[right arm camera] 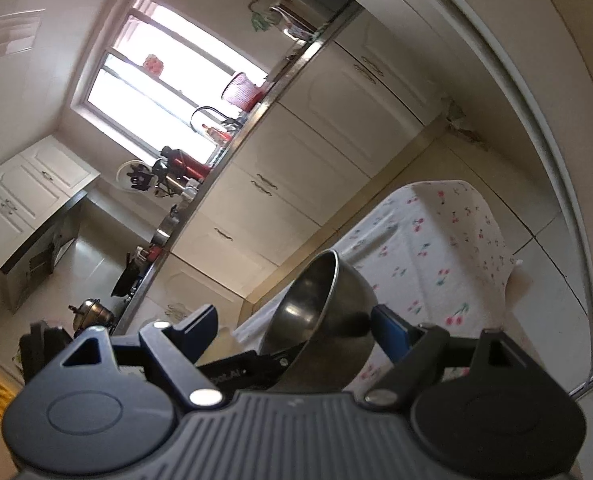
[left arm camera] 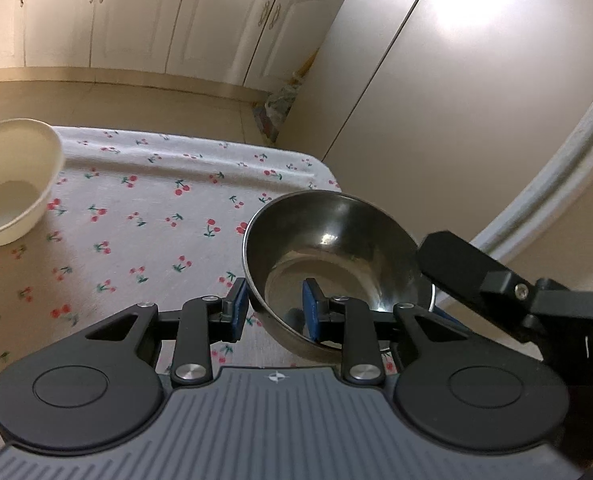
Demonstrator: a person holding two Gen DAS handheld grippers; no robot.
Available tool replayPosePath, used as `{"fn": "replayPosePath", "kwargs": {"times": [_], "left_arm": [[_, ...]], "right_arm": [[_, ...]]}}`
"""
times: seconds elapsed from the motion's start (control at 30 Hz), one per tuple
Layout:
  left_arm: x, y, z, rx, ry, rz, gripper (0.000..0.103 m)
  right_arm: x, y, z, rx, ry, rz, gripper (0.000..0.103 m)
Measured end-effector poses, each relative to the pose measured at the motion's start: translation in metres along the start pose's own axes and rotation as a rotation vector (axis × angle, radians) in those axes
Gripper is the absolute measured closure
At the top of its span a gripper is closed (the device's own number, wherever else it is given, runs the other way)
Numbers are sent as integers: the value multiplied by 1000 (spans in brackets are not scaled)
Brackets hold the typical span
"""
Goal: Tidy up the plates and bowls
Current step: 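Lift the steel bowl with the left tool and carry it toward the plate stack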
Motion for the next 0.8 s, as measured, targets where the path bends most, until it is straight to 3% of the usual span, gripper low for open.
{"fn": "replayPosePath", "kwargs": {"times": [0.33, 0.8], "left_arm": [[-4, 30, -62, 68, 13, -10, 74], [-1, 59, -115, 138, 3, 40, 75]], "right_arm": [[-26, 39, -38, 10, -56, 24, 19], [-68, 90, -103, 29, -111, -10, 19]]}}
Point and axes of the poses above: each gripper's, at about its wrist camera, not at the fingertips, and z roughly the way its jaws point, x to its right, y to its underside, the point moved 3 cm from there along z, roughly the way its jaws point, and after that the axes turned 4 degrees about z, right-handed, at the moved point
